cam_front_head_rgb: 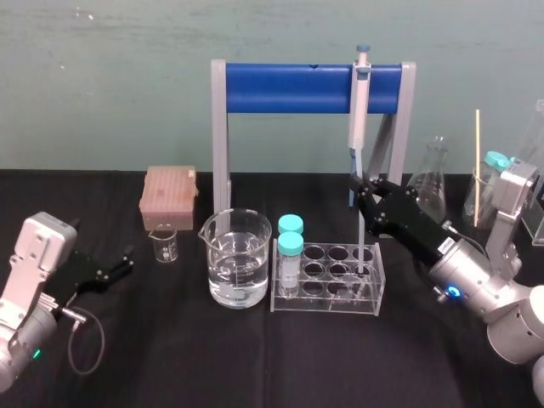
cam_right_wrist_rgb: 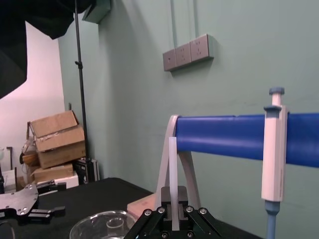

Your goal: Pick up the stirring rod with one hand, then place it down.

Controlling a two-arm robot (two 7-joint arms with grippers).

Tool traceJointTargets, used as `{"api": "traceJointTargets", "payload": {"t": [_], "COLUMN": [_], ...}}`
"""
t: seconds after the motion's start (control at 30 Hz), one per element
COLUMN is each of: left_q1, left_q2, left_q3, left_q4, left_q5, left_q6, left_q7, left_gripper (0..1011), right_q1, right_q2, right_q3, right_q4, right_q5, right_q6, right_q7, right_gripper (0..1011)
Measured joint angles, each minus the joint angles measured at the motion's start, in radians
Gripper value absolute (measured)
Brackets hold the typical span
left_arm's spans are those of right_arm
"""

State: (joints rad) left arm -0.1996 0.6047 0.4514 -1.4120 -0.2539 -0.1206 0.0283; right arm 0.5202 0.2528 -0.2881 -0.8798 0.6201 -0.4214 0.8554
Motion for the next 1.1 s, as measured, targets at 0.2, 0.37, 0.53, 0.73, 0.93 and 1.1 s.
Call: {"api": "traceJointTargets", "payload": {"t": [0.2, 0.37, 0.53, 0.73, 0.93, 1.1], "left_q1": [0.0, 0.0, 0.0, 0.0, 0.0, 0.0], "left_q2": [0.0, 0.0, 0.0, 0.0, 0.0, 0.0], "left_q3": [0.0, 0.0, 0.0, 0.0, 0.0, 0.0], "left_q4": [0.0, 0.0, 0.0, 0.0, 0.0, 0.0], "left_q5": [0.0, 0.0, 0.0, 0.0, 0.0, 0.0], "left_q6": [0.0, 0.0, 0.0, 0.0, 0.0, 0.0], "left_q7": [0.0, 0.0, 0.0, 0.0, 0.0, 0.0], "left_gripper": [1000, 1000, 1000, 1000, 1000, 1000], "right_q1": [0.022, 0.034, 0.044, 0.057, 0.067, 0.067], "right_q2": [-0.009, -0.011, -0.014, -0.018, -0.022, -0.023], "right_q3": [-0.013, -0.022, -0.03, -0.04, -0.043, -0.043], "right_q4": [0.049, 0.075, 0.101, 0.14, 0.173, 0.175], "right_q5": [-0.001, -0.01, -0.024, -0.041, -0.059, -0.07], "right_q6": [0.013, 0.024, 0.029, 0.039, 0.042, 0.043], "right_q7": [0.007, 0.007, 0.005, 0.002, -0.007, -0.017], "right_gripper": [67, 67, 67, 67, 67, 67]}}
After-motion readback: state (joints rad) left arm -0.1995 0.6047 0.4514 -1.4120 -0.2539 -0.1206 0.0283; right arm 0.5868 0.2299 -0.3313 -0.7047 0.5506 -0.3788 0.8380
